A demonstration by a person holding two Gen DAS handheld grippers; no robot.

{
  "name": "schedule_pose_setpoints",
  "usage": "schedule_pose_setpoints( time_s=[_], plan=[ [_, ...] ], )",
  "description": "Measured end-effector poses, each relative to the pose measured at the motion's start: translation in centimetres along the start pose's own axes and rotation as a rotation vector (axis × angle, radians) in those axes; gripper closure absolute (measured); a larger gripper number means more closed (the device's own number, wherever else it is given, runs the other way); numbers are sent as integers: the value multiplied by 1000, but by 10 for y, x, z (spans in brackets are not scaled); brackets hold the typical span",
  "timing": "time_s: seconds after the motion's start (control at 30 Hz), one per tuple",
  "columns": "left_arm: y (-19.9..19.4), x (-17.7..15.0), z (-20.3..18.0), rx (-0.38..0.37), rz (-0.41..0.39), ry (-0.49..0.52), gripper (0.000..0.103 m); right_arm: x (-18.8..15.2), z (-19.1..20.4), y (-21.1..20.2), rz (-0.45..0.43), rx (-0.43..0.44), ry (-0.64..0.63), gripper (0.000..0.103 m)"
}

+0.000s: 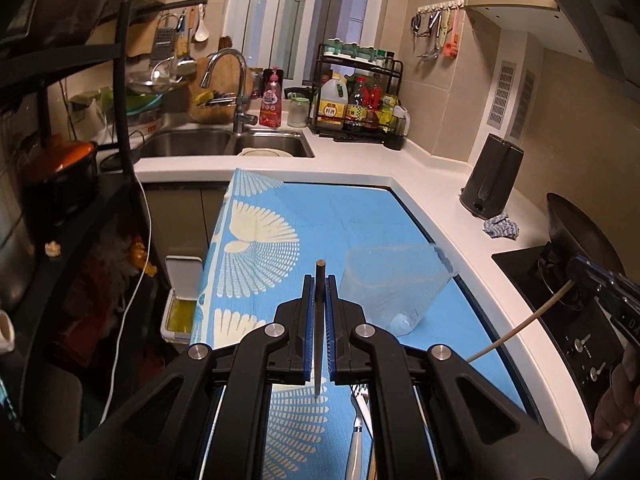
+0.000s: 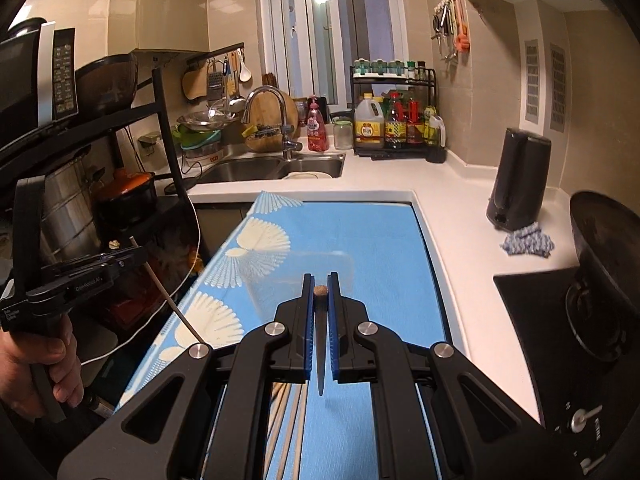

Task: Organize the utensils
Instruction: 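Carry both chopsticks to the clear container and open both tools to drop them in, then withdraw both open tools from the container back toward the utensils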

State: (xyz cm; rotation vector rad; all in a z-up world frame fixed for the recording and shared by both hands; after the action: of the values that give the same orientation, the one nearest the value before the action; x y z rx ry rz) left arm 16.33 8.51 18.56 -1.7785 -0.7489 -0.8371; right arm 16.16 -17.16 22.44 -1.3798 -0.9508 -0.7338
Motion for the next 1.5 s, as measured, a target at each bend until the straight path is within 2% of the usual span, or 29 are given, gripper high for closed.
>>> schedule_pose_setpoints(
  time_s=[0.23,0.33,0.53,0.73,0.93,1.1,1.2,1.23,1.3,1.33,1.37,1.5],
  plan=[
    [-9,77,-20,-14,29,67,98,78,-1,-10,-33,55,4,97],
    [-10,107,-30,-35,26,94,98,106,-2,-14,-68,44,2,97],
    [1,144,-45,-63,-16,102,98,137,5,7,-104,36,8,97],
    [49,129,-51,-86,28,104,98,116,12,58,-38,20,6,97],
    [110,86,-29,-103,147,49,98,68,16,117,87,16,21,97],
    [137,54,-13,-120,210,7,98,39,19,144,171,3,29,96],
    [142,46,-10,-114,221,12,97,25,17,153,214,-9,46,92],
    [142,43,-9,-122,225,10,94,22,17,155,225,-9,51,89],
    [141,40,-10,-130,222,18,75,16,17,157,239,-23,49,83],
    [137,40,-10,-124,204,28,58,14,18,157,243,-33,47,73],
    [131,40,-11,-111,183,42,47,12,17,157,247,-42,46,70],
    [112,41,-11,-117,115,51,37,6,17,152,247,-64,36,64]
  ],
)
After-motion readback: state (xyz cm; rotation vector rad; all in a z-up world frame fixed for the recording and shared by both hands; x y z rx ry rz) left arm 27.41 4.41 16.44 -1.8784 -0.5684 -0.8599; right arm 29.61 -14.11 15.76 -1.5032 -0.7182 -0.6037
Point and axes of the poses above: each gripper's, at about its wrist camera, not at the fingertips, and y roughly the way its jaws point, z to its left, x to its top, the point moved 1 cm from there along y, roughly the way its jaws point, and after that the axes turned 13 degrees about -x, right-handed, at the moved point
